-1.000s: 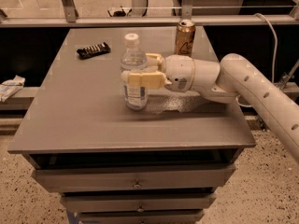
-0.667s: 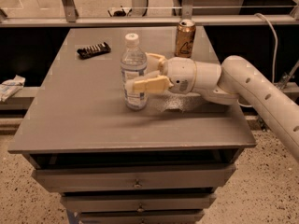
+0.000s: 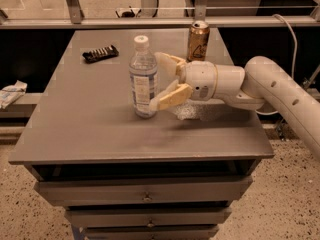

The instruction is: Place blue plastic bottle upright

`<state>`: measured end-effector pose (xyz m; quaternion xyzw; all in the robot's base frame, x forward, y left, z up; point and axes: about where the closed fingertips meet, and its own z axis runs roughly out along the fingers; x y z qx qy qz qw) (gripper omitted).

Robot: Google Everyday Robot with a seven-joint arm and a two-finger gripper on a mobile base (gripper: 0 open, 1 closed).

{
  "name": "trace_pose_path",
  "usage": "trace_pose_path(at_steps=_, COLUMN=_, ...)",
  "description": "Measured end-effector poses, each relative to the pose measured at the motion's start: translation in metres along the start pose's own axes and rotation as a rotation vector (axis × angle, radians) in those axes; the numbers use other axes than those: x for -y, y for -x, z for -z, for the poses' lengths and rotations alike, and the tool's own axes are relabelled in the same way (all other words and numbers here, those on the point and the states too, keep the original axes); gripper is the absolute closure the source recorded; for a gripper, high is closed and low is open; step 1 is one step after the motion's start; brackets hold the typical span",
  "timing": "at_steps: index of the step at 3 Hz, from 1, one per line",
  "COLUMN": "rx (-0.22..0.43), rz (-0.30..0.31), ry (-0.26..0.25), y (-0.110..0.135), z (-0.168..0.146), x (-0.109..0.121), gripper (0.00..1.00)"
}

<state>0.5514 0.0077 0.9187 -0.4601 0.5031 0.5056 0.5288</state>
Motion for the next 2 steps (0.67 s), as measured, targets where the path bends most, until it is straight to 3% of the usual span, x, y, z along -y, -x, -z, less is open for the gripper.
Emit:
trace_pose_path(at_steps=1, rx=-0.139, rz=0.062, ry=-0.038, y=0.012, z=0.044, x=0.011, gripper=0.0)
trace_pose_path(at_steps=2, rx=-0.27, rz=0.064, ry=-0.104, y=0.019, z=0.097, x=0.026, gripper=0.0)
